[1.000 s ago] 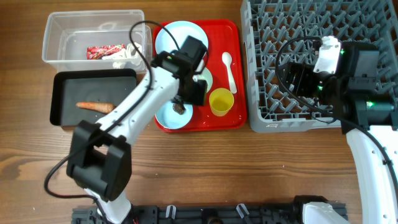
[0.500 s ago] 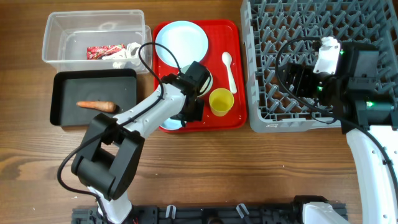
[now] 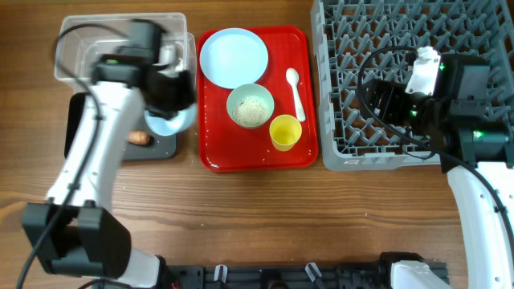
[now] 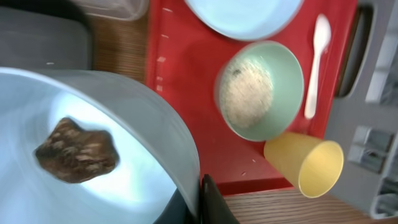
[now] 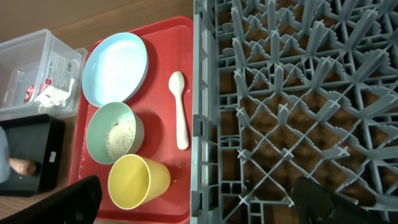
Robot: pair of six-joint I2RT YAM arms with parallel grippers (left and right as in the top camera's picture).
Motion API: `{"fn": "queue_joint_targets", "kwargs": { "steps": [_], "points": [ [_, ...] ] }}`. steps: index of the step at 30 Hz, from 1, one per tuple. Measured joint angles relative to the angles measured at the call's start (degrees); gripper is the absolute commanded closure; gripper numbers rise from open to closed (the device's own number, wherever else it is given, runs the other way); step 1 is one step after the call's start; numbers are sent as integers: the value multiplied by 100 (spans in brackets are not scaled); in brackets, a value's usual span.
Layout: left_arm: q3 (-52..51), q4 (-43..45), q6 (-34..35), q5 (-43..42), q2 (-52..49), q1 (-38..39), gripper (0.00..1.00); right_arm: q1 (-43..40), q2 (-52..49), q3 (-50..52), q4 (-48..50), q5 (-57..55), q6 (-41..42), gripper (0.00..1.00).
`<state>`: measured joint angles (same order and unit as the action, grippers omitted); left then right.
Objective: Sort waste into correct bins and load items into the dishwasher rack
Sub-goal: 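Grasp the bowl with the dark scrap and tip it over the black tray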
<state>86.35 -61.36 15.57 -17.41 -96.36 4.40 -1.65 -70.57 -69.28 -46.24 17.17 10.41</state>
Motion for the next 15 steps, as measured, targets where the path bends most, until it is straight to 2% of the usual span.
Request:
{"fn": "queue_joint_targets", "kwargs": {
  "steps": [4,6,11,15],
  "points": [
    [2,-81,-831,-1993,-313,-1657,96,0,0,2,0,0,7,0],
    [0,-284,-1370,-3348,-645,-2343,96,0,0,2,0,0,7,0],
    [-2,-616,-1832,-5543,-1377,-3204,96,0,0,0,2,0,9,0],
    [-2,-643,-1639,-6505,-1519,-3397,96,0,0,2,2,0,7,0]
  ]
}}
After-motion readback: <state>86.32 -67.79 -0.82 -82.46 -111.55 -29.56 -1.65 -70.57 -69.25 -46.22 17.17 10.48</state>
